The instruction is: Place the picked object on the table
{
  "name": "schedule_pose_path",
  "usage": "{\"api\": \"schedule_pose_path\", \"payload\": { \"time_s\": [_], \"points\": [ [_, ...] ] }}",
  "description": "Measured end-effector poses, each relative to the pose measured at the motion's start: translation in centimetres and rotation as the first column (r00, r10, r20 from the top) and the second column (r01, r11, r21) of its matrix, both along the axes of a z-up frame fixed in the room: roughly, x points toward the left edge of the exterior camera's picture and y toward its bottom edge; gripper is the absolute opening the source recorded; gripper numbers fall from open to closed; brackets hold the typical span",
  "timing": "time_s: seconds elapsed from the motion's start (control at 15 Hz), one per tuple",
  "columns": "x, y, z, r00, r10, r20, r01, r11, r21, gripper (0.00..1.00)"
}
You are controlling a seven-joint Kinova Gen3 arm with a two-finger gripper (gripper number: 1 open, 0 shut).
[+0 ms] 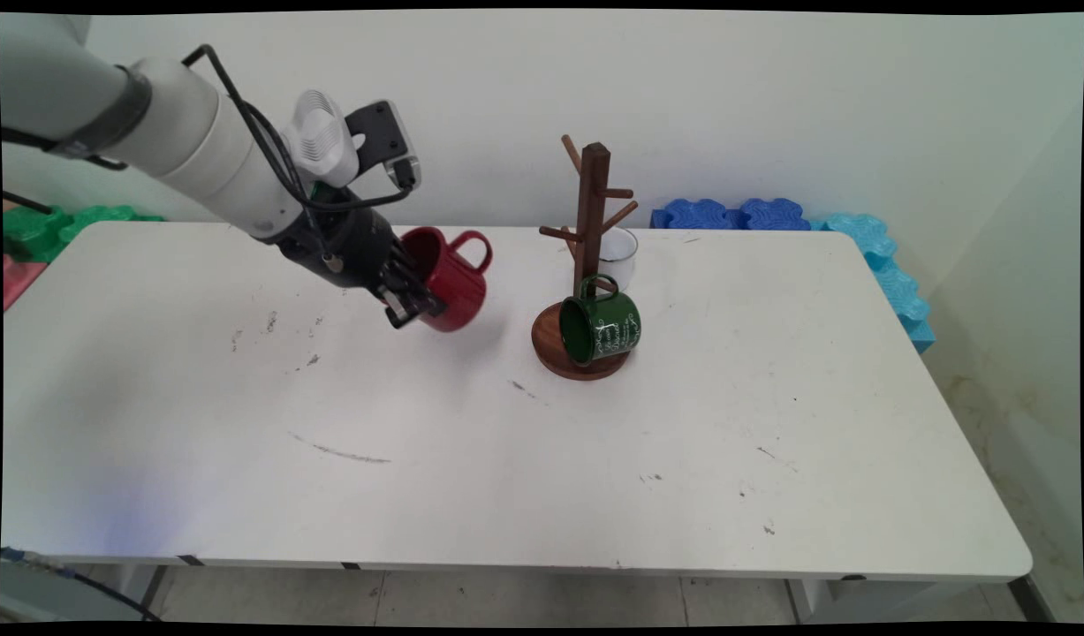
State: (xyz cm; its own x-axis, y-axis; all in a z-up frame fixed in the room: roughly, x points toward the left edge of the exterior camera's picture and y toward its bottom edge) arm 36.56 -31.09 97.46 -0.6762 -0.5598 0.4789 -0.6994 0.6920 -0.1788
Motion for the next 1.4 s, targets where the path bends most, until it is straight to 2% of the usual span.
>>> {"api": "schedule_pose_path", "payload": {
  "time_s": [0.4, 0.73, 1.4],
  "points": [
    [2.7, -2.4, -0.8, 0.995, -0.036, 0.093, 0.037, 0.999, -0.015, 0.00],
    [4.0, -4.2, -1.9, 0.987, -0.072, 0.143, 0.075, 0.997, -0.018, 0.00],
    [5.3, -7.6, -4.4, 0.967, -0.159, 0.200, 0.161, 0.987, 0.007, 0.00]
  ]
}}
